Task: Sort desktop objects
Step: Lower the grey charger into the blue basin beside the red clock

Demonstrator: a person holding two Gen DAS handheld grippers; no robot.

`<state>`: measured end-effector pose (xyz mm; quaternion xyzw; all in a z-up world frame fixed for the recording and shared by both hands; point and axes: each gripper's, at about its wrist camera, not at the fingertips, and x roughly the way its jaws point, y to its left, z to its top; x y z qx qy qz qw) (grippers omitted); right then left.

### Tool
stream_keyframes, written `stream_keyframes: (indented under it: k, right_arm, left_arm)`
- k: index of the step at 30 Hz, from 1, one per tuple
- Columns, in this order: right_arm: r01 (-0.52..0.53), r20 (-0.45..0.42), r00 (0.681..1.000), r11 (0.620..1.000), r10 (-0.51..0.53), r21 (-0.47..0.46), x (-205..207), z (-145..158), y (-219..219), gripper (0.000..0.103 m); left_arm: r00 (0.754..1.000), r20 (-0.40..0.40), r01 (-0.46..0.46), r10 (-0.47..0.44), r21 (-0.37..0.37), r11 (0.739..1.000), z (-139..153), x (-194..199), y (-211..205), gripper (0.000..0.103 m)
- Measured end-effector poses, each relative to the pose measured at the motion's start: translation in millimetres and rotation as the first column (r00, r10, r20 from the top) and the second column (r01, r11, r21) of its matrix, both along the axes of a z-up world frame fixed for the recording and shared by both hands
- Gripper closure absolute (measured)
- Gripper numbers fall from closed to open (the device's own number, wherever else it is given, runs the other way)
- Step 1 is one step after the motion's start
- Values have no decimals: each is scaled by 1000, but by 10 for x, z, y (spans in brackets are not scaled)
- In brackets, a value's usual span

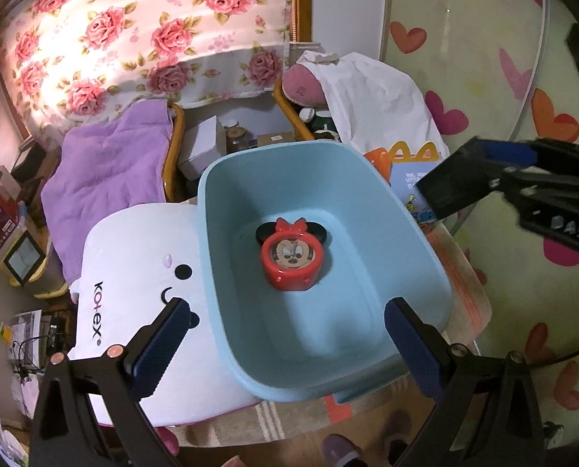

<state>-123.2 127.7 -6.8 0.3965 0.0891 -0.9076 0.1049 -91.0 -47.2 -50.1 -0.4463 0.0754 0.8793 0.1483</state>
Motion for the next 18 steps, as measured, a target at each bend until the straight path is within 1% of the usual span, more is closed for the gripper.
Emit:
stream_keyframes:
  k: [5,8,18]
  right_arm:
    - [-31,35,999,1000,31,-1,-90,-182,-218,58]
    - [-46,56,997,999,46,-5,-132,-303,-336,58]
    - [-53,108,993,999,53,1,-228,-603,-508,58]
  left_arm:
    - [1000,-11,26,-26,11,1000,21,48,-85,1]
    - [999,-9,37,-37,5,999,-4,60,-104,1]
    - [999,1,35,-35,16,999,-62,79,-220,1]
